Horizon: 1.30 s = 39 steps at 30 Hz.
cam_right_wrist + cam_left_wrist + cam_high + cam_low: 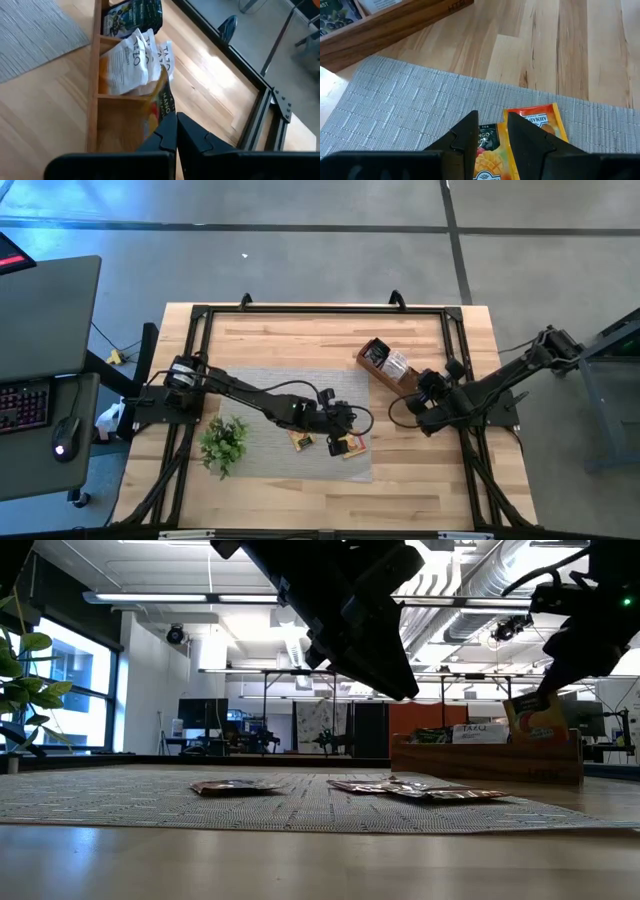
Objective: Pick & Place Tea
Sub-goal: Put the yellow tea bag into the right section of the wooden organizer
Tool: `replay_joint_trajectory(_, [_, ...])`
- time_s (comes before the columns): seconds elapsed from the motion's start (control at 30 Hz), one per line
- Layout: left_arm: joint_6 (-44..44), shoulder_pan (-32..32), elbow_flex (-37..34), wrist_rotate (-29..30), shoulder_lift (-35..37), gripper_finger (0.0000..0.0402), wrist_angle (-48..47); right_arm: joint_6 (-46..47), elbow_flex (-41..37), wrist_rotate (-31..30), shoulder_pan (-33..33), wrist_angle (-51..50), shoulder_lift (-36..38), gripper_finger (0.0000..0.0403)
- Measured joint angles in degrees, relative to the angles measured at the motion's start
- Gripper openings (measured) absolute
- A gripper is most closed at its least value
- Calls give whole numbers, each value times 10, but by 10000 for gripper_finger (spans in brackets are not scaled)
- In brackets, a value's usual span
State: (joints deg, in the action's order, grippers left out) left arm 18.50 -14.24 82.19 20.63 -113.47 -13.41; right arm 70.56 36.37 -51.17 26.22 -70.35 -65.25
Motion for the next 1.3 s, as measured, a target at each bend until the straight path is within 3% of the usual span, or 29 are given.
replay_joint_trajectory(0.37, [0,0,0,-1,0,104,0,-31,-62,-23,0,80,0,14])
replay_joint_trajectory(0.77, [0,0,0,-1,0,104,0,-61,-33,-10,0,86,0,111])
replay_joint_trajectory(1.0, [0,0,0,-2,0,104,0,-181,57,-9,0,116,0,131])
replay_joint_trajectory(1.3, [1,0,0,-70,0,104,0,-368,78,44,0,285,0,130])
